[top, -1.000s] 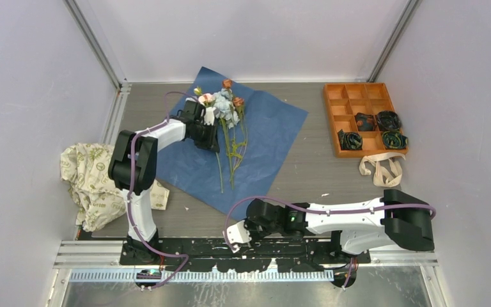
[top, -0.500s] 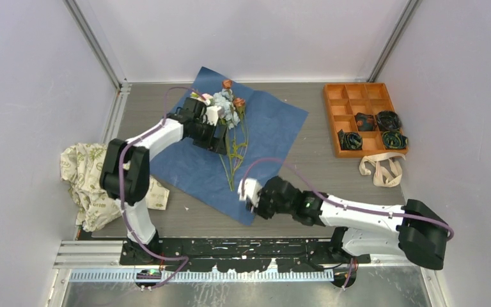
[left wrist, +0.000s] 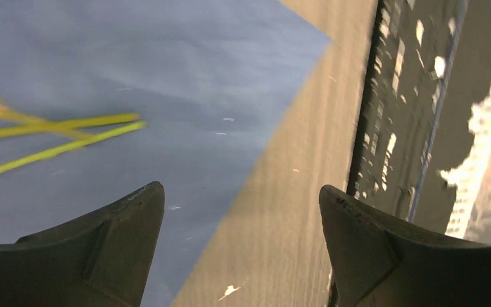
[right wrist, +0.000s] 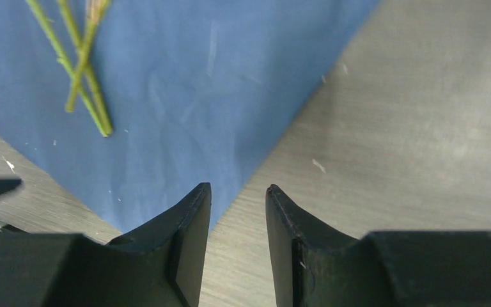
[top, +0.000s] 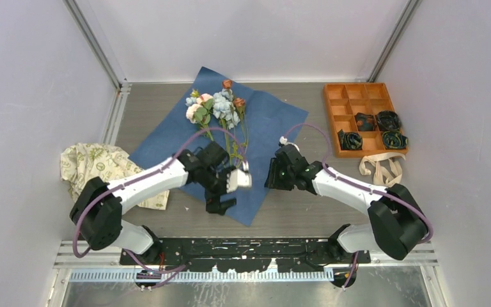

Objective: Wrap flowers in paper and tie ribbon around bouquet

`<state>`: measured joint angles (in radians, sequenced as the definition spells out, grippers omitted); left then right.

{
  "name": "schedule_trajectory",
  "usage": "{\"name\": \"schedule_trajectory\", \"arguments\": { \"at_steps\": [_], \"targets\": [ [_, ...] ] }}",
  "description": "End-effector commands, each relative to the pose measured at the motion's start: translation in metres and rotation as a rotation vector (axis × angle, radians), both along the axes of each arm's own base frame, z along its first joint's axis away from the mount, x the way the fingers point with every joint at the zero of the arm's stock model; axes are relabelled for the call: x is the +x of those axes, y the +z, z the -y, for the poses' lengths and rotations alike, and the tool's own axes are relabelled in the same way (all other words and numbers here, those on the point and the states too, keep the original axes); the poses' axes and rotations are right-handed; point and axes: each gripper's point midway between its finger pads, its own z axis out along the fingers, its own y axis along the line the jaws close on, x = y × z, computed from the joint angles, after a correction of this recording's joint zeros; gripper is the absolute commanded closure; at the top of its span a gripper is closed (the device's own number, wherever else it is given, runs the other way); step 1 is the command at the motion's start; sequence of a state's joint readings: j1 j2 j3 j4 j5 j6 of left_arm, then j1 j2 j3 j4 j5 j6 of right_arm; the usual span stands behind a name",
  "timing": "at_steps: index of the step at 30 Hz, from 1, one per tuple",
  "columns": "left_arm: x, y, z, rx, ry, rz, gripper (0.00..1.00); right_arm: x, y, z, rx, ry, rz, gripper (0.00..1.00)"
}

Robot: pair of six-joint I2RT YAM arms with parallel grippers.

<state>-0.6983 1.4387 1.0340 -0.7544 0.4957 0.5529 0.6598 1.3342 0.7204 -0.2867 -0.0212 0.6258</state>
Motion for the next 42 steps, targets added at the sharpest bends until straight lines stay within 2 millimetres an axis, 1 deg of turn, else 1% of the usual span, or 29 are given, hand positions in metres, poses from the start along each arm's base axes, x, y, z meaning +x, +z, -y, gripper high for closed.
{"name": "schedule_trajectory", "arguments": {
  "at_steps": [1,4,7,8,10,14,16,18,23,26,29,31,33,34,36,39,42],
  "targets": [
    [-0.033,-0.023,0.003,0.067,-0.276,0.129,0.08,-0.022,-0.013,0.006,0.069,-0.213,-0.157,0.55],
    [-0.037,-0.03,0.019,0.01,-0.357,0.215,0.05,-0.027,-0.023,0.004,0.124,-0.272,-0.192,0.51],
    [-0.034,-0.04,0.028,-0.039,-0.409,0.304,0.04,-0.034,-0.038,-0.006,0.213,-0.324,-0.252,0.47],
    [-0.034,-0.045,0.029,-0.05,-0.423,0.324,0.03,-0.037,-0.043,-0.008,0.22,-0.339,-0.272,0.47],
    [-0.033,-0.054,0.028,-0.058,-0.437,0.364,0.03,-0.038,-0.049,-0.012,0.23,-0.342,-0.281,0.47],
    [-0.025,-0.062,0.031,-0.077,-0.439,0.449,0.06,-0.04,-0.054,-0.026,0.261,-0.325,-0.319,0.47],
    [-0.022,-0.064,0.031,-0.078,-0.438,0.487,0.07,-0.039,-0.053,-0.03,0.275,-0.32,-0.328,0.46],
    [-0.019,-0.064,0.03,-0.077,-0.432,0.515,0.08,-0.033,-0.045,-0.036,0.316,-0.319,-0.31,0.47],
    [-0.016,-0.068,0.024,-0.062,-0.427,0.55,0.11,-0.029,-0.028,-0.046,0.394,-0.324,-0.299,0.48],
    [-0.013,-0.064,0.023,-0.064,-0.406,0.568,0.12,-0.028,-0.022,-0.052,0.427,-0.323,-0.297,0.5],
    [-0.012,-0.059,0.025,-0.08,-0.379,0.567,0.13,-0.027,-0.017,-0.064,0.463,-0.309,-0.306,0.51],
    [-0.011,-0.056,0.027,-0.086,-0.36,0.56,0.14,-0.024,-0.014,-0.07,0.481,-0.301,-0.308,0.55],
    [-0.012,-0.055,0.027,-0.083,-0.355,0.549,0.14,-0.021,-0.011,-0.074,0.503,-0.299,-0.307,0.62],
    [-0.013,-0.055,0.026,-0.078,-0.358,0.542,0.14,-0.019,-0.008,-0.076,0.512,-0.298,-0.303,0.68],
    [-0.013,-0.052,0.025,-0.072,-0.346,0.531,0.14,-0.016,-0.003,-0.079,0.525,-0.293,-0.296,0.76],
    [-0.012,-0.048,0.022,-0.052,-0.325,0.522,0.14,-0.014,0.006,-0.082,0.546,-0.292,-0.285,0.85],
    [-0.007,-0.042,0.02,-0.037,-0.301,0.542,0.14,-0.012,0.015,-0.083,0.565,-0.298,-0.273,0.92]
  ]
}}
